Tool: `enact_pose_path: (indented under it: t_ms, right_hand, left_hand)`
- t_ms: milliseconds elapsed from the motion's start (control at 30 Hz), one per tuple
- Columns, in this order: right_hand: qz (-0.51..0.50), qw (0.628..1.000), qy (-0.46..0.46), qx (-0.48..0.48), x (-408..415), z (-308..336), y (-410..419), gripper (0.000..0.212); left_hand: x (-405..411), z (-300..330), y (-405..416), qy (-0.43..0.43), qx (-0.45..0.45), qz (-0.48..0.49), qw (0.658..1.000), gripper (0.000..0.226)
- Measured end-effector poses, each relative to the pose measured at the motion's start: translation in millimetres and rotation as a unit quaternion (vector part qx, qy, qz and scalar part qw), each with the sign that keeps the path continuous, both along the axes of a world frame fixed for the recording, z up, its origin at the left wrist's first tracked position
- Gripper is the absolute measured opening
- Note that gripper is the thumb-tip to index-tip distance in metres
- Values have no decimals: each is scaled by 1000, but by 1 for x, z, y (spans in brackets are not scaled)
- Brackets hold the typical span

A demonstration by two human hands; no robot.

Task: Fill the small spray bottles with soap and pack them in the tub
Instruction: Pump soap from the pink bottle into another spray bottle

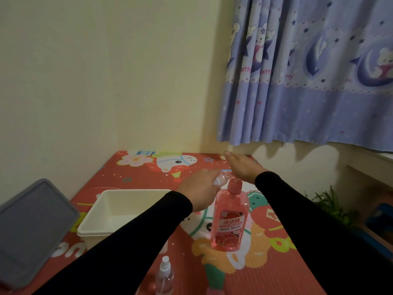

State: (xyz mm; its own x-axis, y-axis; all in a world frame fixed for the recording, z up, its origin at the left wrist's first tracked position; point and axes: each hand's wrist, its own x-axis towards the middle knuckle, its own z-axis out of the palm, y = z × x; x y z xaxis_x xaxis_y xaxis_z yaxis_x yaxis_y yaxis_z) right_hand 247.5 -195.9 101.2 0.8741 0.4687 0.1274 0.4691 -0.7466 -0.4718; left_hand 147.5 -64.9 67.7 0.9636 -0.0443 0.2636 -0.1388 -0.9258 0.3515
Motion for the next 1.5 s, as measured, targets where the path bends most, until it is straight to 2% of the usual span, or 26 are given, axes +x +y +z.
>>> enact_pose_path:
  t_ms: [167, 467, 667, 800, 967, 1100, 1333, 1500]
  right_hand:
    - [12, 1000, 12, -16, 7, -20, 5, 48]
    - [4, 1000, -13, -12, 4, 1, 1, 48]
    - [21, 998, -7, -55, 11, -23, 2, 46]
    - [13, 999, -1, -31, 8, -18, 3, 47]
    - [-28, 999, 18, 42, 7, -6, 2, 28]
    - [20, 1000, 10, -7, 11, -21, 3, 45]
    - [2, 999, 34, 15, 12, -15, 1, 54]
    - [-1, 999, 8, 34, 10, -10, -2, 51]
  left_hand:
    - [0, -12, -2, 20, 11, 3, 1000, 48]
    - [3, -2, 0, 6, -3, -1, 1000, 43]
    - [3, -17, -1, 13, -5, -4, 1000, 45]
    - [1, -9, 1, 30, 16, 2, 999, 49]
    - [2, 0, 0, 5, 16, 0, 1000, 44]
    - [2, -13, -2, 16, 23, 4, 1000, 48]
    - [3, -6, 1, 27, 24, -5, 999, 41]
    - [3, -3, -1, 5, 24, -3, 1000, 42]
